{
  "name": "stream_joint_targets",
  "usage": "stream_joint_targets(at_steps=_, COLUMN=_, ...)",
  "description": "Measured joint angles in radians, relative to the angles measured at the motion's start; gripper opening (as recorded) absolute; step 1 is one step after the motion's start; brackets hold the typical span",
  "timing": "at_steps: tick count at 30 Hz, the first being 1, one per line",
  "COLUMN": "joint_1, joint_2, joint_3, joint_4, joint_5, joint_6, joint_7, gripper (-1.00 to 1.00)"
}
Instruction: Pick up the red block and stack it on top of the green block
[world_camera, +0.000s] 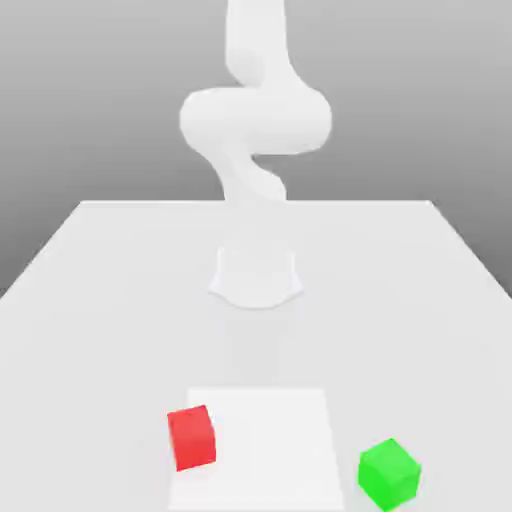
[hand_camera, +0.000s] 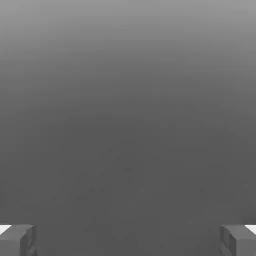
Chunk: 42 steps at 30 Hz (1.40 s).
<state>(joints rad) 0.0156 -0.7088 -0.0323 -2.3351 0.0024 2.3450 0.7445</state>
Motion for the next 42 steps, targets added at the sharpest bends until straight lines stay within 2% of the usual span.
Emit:
stream_joint_targets(at_steps=17, joint_1=0.050, joint_2=0.623, joint_3=-0.175, joint_4=-0.239, joint_5=0.056, joint_6=0.306, joint_7=-0.407, gripper=0.00)
stream_joint_targets(at_steps=22, joint_1=0.018, joint_2=0.803, joint_3=-0.178, joint_4=-0.301, joint_5=0.063, joint_6=0.401, joint_7=-0.510, gripper=0.00)
stream_joint_targets(at_steps=27, joint_1=-0.030, joint_2=0.984, joint_3=-0.112, joint_4=-0.283, joint_5=0.152, joint_6=0.544, joint_7=-0.588, gripper=0.00)
stream_joint_targets(at_steps=28, joint_1=-0.041, joint_2=1.010, joint_3=-0.098, joint_4=-0.279, joint_5=0.165, joint_6=0.565, joint_7=-0.599, gripper=-1.00)
stream_joint_targets(at_steps=35, joint_1=-0.044, joint_2=1.011, joint_3=-0.095, joint_4=-0.279, joint_5=0.164, joint_6=0.566, joint_7=-0.598, gripper=-1.00)
stream_joint_targets(at_steps=40, joint_1=-0.014, joint_2=0.854, joint_3=-0.146, joint_4=-0.305, joint_5=0.070, joint_6=0.436, joint_7=-0.528, gripper=-1.00)
stream_joint_targets(at_steps=42, joint_1=0.027, joint_2=0.823, joint_3=-0.118, joint_4=-0.281, joint_5=0.042, joint_6=0.383, joint_7=-0.495, gripper=-1.00)
